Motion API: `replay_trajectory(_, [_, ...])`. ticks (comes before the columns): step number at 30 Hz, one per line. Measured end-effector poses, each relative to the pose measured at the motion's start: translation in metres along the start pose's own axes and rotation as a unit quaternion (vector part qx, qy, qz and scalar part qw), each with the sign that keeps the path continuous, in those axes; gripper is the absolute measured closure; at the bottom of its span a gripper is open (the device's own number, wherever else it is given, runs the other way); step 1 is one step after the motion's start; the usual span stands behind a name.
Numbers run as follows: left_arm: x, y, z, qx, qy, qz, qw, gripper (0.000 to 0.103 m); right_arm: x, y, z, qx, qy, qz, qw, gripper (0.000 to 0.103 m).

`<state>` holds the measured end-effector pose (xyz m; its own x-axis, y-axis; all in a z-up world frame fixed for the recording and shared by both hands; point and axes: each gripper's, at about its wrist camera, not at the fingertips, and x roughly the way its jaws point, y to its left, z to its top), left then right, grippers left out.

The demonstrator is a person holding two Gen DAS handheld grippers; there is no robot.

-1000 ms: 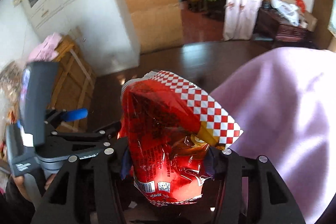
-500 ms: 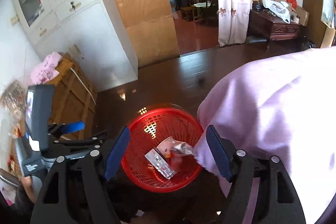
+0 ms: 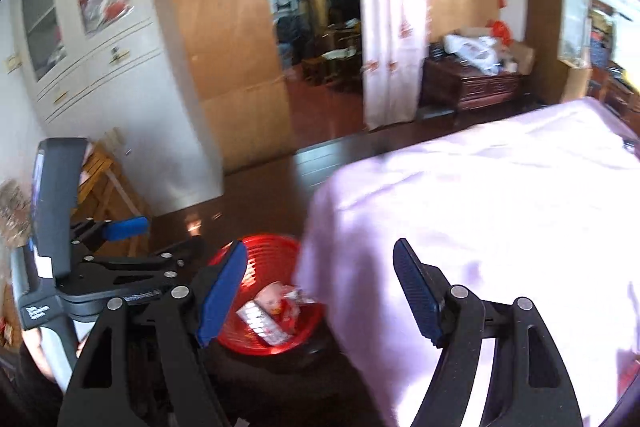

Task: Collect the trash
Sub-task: 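Move both grippers back over the table toward the tissue and yellow yarn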

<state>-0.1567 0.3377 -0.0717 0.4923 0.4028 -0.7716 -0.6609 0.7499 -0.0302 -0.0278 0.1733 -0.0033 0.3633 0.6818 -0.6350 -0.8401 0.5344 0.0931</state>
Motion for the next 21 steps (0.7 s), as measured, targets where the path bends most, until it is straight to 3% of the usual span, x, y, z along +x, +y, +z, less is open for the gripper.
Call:
replay_trajectory(9, [-0.028, -0.108, 0.011, 0.109, -0.036, -0.075, 0.9905, 0.012, -0.084, -0.107, -0.036, 0.104, -0.046, -0.109, 0.987, 0.027])
replay_trajectory(15, [-0.036, -0.185, 0.002, 0.179, -0.039, -0.129, 0.9744, 0.011, -0.138, -0.178, -0.079, 0.172, -0.062, -0.181, 0.966, 0.026])
replay_trajectory(21, [-0.04, -0.267, -0.007, 0.241, -0.027, -0.168, 0.9554, 0.01, -0.171, -0.249, -0.114, 0.225, -0.048, -0.248, 0.941, 0.025])
